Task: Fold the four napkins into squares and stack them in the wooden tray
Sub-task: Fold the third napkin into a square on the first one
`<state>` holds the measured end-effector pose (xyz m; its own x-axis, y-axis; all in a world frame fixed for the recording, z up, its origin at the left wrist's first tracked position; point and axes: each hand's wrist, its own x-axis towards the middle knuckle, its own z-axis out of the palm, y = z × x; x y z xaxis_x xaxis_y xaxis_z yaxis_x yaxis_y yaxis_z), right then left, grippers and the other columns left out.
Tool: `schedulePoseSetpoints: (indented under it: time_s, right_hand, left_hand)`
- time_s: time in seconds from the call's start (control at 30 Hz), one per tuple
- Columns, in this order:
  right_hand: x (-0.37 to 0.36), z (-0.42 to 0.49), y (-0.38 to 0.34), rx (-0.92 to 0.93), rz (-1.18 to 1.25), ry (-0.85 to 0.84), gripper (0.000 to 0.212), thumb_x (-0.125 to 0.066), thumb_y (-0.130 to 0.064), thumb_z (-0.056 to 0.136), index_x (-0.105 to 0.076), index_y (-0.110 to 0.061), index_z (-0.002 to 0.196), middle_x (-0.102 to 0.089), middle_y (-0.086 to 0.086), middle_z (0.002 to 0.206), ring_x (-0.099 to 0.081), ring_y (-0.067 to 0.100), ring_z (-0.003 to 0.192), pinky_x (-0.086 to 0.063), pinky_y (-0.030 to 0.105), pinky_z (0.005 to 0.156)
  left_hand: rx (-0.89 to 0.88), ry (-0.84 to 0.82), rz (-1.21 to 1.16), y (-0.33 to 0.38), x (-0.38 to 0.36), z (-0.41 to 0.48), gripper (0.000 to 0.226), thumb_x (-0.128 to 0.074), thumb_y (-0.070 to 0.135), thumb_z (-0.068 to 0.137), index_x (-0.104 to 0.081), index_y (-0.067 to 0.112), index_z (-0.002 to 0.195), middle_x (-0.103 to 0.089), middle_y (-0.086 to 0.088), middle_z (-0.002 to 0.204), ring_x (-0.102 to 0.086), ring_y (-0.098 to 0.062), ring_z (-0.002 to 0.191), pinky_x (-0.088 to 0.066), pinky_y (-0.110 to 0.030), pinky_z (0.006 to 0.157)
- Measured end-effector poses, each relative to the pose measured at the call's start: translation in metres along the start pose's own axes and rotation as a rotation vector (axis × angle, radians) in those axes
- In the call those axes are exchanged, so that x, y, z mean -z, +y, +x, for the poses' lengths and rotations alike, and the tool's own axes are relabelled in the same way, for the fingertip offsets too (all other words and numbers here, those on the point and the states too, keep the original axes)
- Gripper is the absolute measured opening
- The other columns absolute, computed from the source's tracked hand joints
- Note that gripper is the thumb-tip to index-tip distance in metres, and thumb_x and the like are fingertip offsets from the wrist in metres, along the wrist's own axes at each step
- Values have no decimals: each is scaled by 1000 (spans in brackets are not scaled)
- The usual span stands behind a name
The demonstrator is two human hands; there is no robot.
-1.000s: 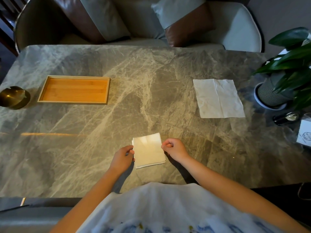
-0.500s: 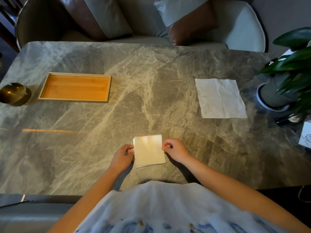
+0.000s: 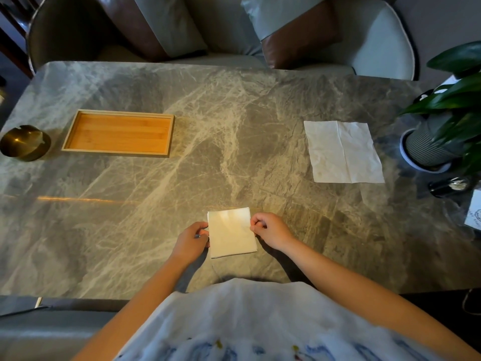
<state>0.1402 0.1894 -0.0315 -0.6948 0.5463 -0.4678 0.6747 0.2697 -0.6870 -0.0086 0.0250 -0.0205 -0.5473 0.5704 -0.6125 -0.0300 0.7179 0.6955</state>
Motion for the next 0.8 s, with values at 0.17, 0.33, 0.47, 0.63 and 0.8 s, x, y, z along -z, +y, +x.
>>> schedulePoseSetpoints:
  time_s: [0.17,0.33,0.47,0.63,0.8]
  right_hand:
    - [-1,0,0,-3,-13,13,9,-61,-9,88,-64,-6,81,-64,9,72,-59,25,69,-51,40,77]
    - [-4,0,1,-27,-49,49,6,-63,-15,86,-61,-12,81,-61,2,69,-54,15,65,-51,38,71]
    - [-5,-1,1,-45,-105,83,24,-65,-28,84,-49,-21,100,-53,-8,71,-56,14,68,-48,38,66]
    - [-2,-7,1,221,-402,91,56,-68,-37,80,-41,-31,129,-46,-4,124,-43,17,116,-45,39,94]
    - [-6,-10,5,315,-699,-75,81,-67,-46,81,-20,-36,147,-1,1,159,2,25,145,-7,56,115]
  left_hand:
    - [-8,3,3,-1,0,0,32,-39,4,91,-62,12,113,-69,-6,85,-67,-23,84,-52,-30,77]
    - [-6,-12,-17,-1,0,0,33,-39,4,92,-60,10,116,-70,-10,95,-67,-26,92,-53,-40,88]
    - [-102,27,210,-4,2,-2,44,-57,12,88,-47,15,130,-61,-9,117,-58,-23,107,-47,-34,88]
    - [-364,165,837,2,3,-3,79,-65,45,80,-24,27,145,-32,-3,146,-34,-25,131,-32,-44,104]
    - [-421,132,1129,-3,-8,2,88,-53,58,84,2,33,149,7,-5,159,2,-27,146,-3,-57,114]
